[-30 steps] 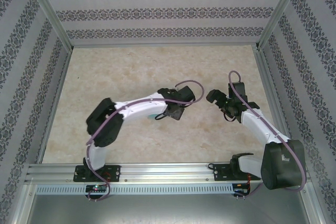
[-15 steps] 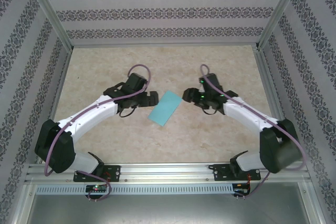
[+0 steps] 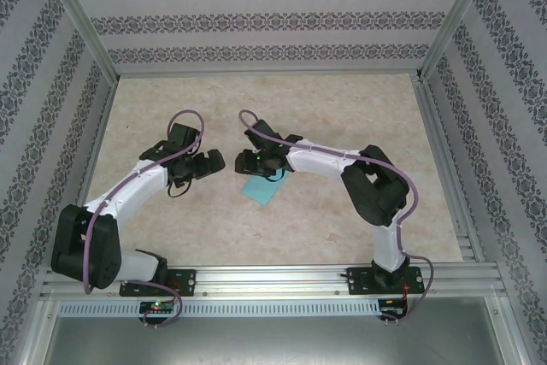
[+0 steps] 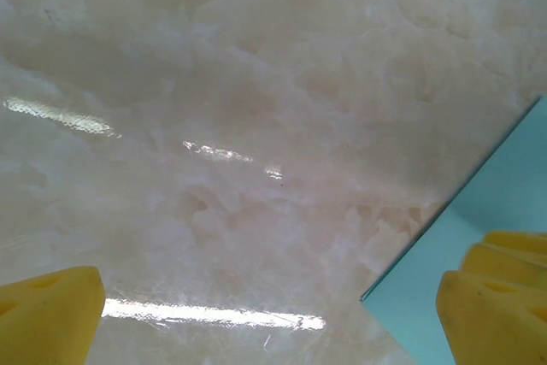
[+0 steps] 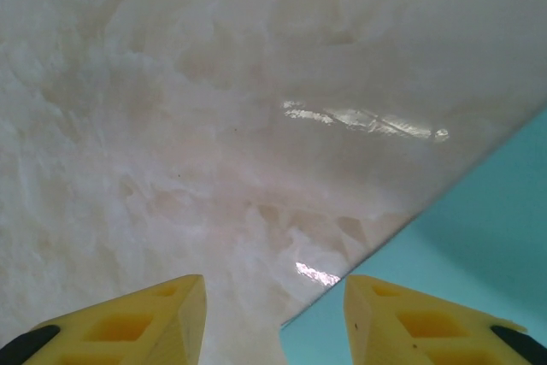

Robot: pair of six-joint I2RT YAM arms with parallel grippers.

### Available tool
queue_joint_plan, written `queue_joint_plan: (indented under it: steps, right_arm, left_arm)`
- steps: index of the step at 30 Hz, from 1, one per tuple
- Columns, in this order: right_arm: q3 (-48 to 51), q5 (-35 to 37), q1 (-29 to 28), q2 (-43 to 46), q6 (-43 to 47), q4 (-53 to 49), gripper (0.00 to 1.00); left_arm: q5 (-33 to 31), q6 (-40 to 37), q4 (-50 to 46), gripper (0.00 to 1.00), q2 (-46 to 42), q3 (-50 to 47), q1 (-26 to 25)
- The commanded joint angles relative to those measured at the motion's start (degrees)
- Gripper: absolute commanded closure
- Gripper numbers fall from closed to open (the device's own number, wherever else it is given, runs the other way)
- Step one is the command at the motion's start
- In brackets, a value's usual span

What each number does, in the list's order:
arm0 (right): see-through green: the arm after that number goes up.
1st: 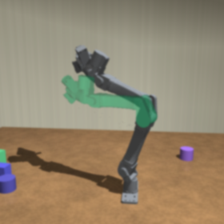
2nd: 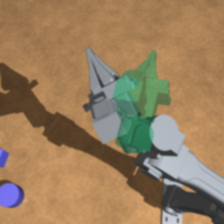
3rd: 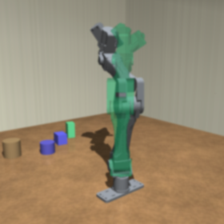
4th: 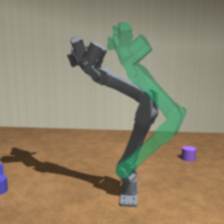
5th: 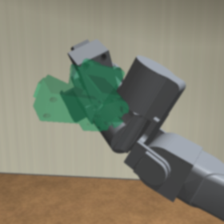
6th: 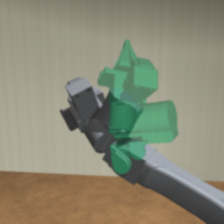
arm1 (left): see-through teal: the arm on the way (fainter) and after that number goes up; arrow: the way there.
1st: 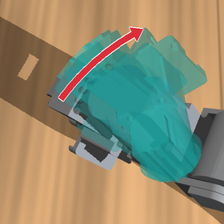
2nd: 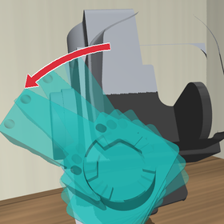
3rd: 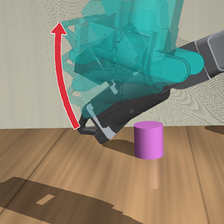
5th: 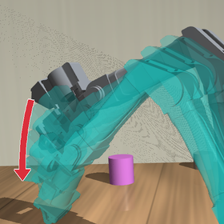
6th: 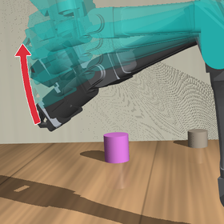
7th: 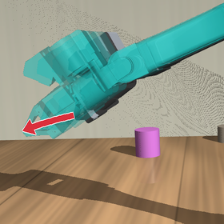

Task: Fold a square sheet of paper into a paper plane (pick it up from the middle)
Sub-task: Rotate the paper at the center of the table.

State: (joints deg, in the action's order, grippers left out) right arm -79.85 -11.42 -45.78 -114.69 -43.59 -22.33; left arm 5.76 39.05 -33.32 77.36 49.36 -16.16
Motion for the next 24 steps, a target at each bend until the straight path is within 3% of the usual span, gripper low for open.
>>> queue_joint_plan:
  steps: [1, 14, 24]
  right_arm:
    - [-2.1, 0.5, -0.7, -1.9, 2.0, -4.9, 0.53]
    - [2.7, -2.1, -1.9, -3.9, 11.0, -8.8, 0.51]
    - [11.8, -3.8, 0.4, 5.2, 25.5, -12.8, 0.52]
  left_arm:
    - [1.5, -0.6, 2.0, 0.0, -1.9, -0.4, 1.2]
    - [4.5, -0.5, 4.2, 0.0, -0.4, 0.8, 1.2]
    - [13.2, -2.3, 9.5, 0.01, 2.4, 0.6, 0.6]
